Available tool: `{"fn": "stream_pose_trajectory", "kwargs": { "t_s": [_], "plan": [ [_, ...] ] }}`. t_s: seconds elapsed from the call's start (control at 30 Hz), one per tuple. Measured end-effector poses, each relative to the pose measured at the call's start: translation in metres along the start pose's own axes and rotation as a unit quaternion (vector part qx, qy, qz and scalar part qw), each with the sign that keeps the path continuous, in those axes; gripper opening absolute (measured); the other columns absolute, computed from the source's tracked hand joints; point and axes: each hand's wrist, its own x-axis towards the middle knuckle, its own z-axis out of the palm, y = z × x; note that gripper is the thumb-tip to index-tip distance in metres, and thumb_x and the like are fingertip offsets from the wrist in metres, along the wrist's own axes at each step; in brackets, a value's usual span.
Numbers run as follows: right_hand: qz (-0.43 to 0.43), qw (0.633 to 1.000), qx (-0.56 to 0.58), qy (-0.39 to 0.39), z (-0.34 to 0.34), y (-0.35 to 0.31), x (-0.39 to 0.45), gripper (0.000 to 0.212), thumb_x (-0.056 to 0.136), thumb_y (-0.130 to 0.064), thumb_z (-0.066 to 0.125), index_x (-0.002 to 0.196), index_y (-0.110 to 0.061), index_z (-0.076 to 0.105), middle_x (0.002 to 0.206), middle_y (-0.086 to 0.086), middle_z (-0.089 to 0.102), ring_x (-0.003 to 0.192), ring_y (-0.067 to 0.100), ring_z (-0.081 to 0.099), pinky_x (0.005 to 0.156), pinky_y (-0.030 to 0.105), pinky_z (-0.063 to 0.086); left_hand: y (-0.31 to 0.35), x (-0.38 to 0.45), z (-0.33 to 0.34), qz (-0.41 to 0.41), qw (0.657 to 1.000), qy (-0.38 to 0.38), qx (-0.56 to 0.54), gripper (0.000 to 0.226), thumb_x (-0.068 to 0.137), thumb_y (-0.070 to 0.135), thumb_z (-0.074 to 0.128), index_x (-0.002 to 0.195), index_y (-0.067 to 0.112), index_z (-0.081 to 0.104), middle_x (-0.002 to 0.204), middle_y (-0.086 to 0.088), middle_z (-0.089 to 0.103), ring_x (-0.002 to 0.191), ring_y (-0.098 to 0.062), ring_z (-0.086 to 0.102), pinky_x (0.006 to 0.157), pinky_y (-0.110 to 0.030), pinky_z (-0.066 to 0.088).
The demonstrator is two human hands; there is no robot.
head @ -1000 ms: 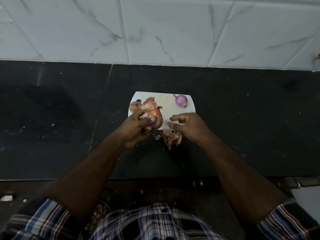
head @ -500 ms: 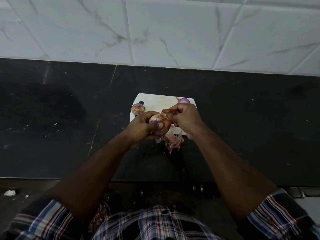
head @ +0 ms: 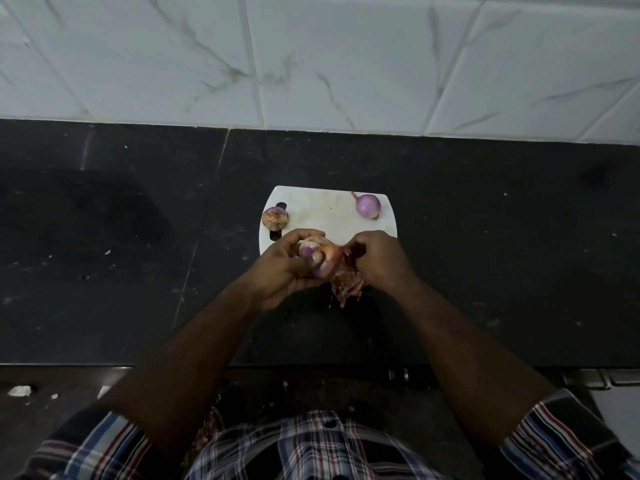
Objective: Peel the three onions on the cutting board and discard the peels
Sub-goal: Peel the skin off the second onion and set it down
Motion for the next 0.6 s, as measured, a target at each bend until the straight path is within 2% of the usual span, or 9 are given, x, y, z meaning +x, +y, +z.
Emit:
{"fn": "stream_pose_trajectory", "kwargs": {
  "t_s": [0.07, 0.17, 0.23, 0.3, 0.33, 0.4, 0.5, 0.6],
  "plan": [
    [-0.006, 1.0, -0.006, 0.0, 0.002, 0.004, -0.003, 0.017, 0.083, -0.011, 0.07, 0.097, -0.017, 0.077, 0.095, -0.001, 0.075, 0.091, 0.015, 0.067, 0.077, 0.025, 0.05, 0.002, 0.002, -0.003, -0.005, 0.999, 0.015, -0.043, 0.049, 0.082, 0.002, 0.066, 0.129, 0.013, 0.055, 0.142, -0.023, 0.052, 0.114, -0.042, 0.065, 0.087, -0.049, 0.06],
    [-0.026, 0.998, -0.054, -0.018, 0.005, 0.009, -0.006, 0.017, 0.087, -0.013, 0.068, 0.102, -0.016, 0.077, 0.1, 0.0, 0.075, 0.095, 0.017, 0.067, 0.081, 0.027, 0.05, 0.005, 0.003, -0.009, -0.014, 0.997, 0.042, -0.069, 0.043, 0.094, -0.002, 0.058, 0.135, 0.01, 0.051, 0.141, -0.026, 0.052, 0.113, -0.046, 0.065, 0.092, -0.054, 0.057],
    [-0.032, 0.998, -0.046, -0.032, 0.002, 0.01, -0.009, 0.015, 0.087, -0.019, 0.072, 0.1, -0.016, 0.077, 0.095, -0.002, 0.074, 0.09, 0.014, 0.066, 0.073, 0.025, 0.046, 0.006, 0.002, -0.01, -0.013, 0.997, 0.057, -0.06, 0.037, 0.098, 0.001, 0.054, 0.134, 0.011, 0.051, 0.139, -0.026, 0.054, 0.112, -0.046, 0.066, 0.091, -0.054, 0.057],
    [-0.027, 0.999, 0.01, -0.039, -0.004, 0.008, -0.011, 0.025, 0.082, -0.029, 0.078, 0.104, -0.019, 0.076, 0.095, -0.01, 0.071, 0.089, 0.007, 0.063, 0.068, 0.019, 0.042, 0.007, 0.001, -0.012, -0.013, 0.997, 0.062, -0.045, 0.035, 0.099, 0.005, 0.054, 0.133, 0.015, 0.055, 0.139, -0.023, 0.056, 0.115, -0.046, 0.064, 0.09, -0.053, 0.058],
    [-0.016, 0.998, 0.05, -0.031, -0.008, 0.004, -0.011, 0.032, 0.08, -0.032, 0.08, 0.11, -0.022, 0.075, 0.099, -0.015, 0.069, 0.092, 0.004, 0.062, 0.071, 0.015, 0.043, 0.008, 0.001, -0.012, -0.013, 0.997, 0.063, -0.045, 0.035, 0.099, 0.005, 0.054, 0.131, 0.018, 0.057, 0.139, -0.022, 0.056, 0.117, -0.046, 0.063, 0.089, -0.051, 0.058],
    [-0.006, 0.991, 0.135, 0.003, -0.014, -0.005, -0.01, 0.038, 0.081, -0.033, 0.08, 0.117, -0.023, 0.072, 0.107, -0.014, 0.071, 0.094, 0.004, 0.065, 0.08, 0.02, 0.051, 0.009, 0.0, -0.012, -0.014, 0.996, 0.062, -0.057, 0.035, 0.098, 0.002, 0.054, 0.128, 0.02, 0.06, 0.139, -0.02, 0.056, 0.117, -0.045, 0.063, 0.088, -0.049, 0.059],
    [0.007, 0.964, 0.264, 0.004, -0.011, -0.023, -0.006, 0.031, 0.086, -0.023, 0.076, 0.116, -0.017, 0.072, 0.102, -0.002, 0.074, 0.091, 0.01, 0.07, 0.082, 0.03, 0.059, 0.009, 0.0, -0.008, -0.011, 0.997, 0.047, -0.067, 0.037, 0.096, 0.0, 0.056, 0.128, 0.018, 0.059, 0.14, -0.021, 0.054, 0.112, -0.043, 0.066, 0.087, -0.048, 0.06],
    [0.016, 0.949, 0.313, 0.021, -0.002, -0.035, -0.005, 0.01, 0.09, -0.013, 0.071, 0.098, -0.015, 0.074, 0.093, -0.001, 0.075, 0.082, 0.013, 0.071, 0.073, 0.032, 0.06, 0.012, -0.001, -0.003, -0.004, 0.997, 0.042, -0.068, 0.043, 0.095, -0.003, 0.056, 0.135, 0.012, 0.053, 0.14, -0.023, 0.053, 0.106, -0.04, 0.068, 0.085, -0.048, 0.061]
  ]
}}
